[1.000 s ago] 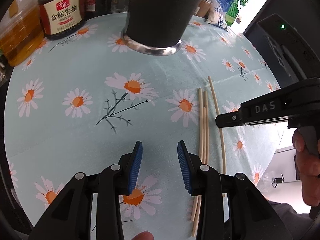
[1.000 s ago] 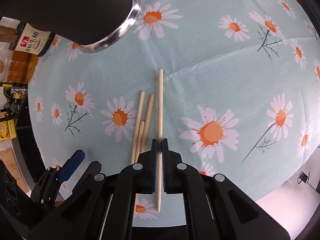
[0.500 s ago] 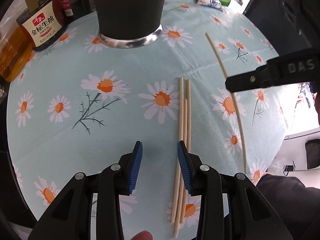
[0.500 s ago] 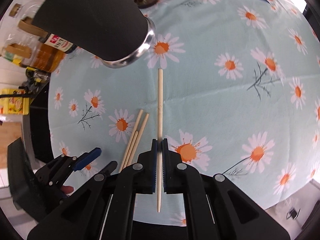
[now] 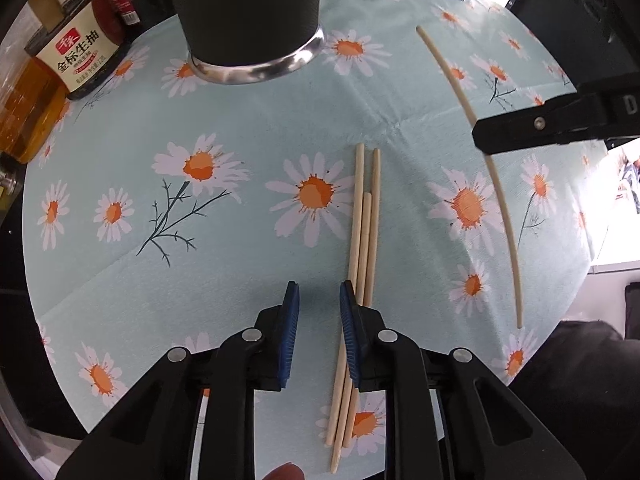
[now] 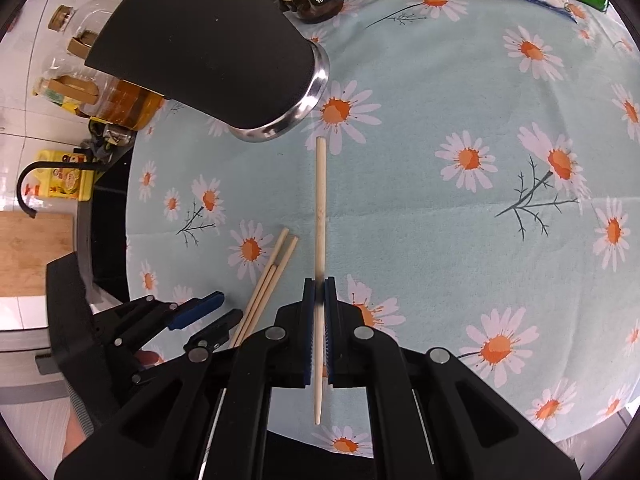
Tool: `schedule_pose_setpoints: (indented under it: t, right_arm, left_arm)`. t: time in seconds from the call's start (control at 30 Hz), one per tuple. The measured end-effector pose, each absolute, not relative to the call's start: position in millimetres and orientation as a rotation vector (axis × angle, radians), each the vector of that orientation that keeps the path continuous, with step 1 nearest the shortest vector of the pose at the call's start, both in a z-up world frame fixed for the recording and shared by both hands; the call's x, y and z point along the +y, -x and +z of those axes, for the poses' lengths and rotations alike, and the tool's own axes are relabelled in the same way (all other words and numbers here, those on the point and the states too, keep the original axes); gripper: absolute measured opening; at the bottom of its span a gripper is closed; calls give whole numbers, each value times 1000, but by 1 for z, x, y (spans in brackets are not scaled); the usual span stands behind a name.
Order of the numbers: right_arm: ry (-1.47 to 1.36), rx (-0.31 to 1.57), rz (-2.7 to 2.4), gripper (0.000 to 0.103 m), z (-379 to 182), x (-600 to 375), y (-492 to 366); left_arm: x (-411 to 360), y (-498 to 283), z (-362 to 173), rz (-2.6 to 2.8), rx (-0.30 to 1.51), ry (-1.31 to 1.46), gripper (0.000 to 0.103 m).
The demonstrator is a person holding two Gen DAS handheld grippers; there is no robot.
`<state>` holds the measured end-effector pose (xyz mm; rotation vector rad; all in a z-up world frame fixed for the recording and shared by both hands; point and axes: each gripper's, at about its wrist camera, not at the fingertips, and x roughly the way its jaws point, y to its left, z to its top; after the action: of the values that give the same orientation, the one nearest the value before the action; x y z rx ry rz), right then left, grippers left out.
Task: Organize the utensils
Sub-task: 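Grasp one chopstick from the bundle with the left tool while the right tool holds its chopstick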
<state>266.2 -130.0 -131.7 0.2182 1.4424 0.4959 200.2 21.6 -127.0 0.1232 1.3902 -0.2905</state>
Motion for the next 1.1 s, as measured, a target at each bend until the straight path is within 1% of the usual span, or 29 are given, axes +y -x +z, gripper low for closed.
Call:
schedule_pose_setpoints:
  t: [0.6, 0.97, 1.03, 1.1]
  right_arm:
    - [-246, 1456, 531, 5, -134, -133, -273]
    - [-251, 1458, 528, 5, -135, -132, -272]
    - [-251, 1458, 527, 5, -135, -132, -272]
    - [-251, 1459, 526, 5, -136, -131, -272]
  left_arm:
    - [-2, -216, -130, -302, 1428, -169, 19]
    - [-3, -210, -138, -324, 1442, -207, 19]
    - [-3, -211, -140, -321, 1442, -206, 17]
    - [-3, -212, -140, -310, 1442, -231, 9]
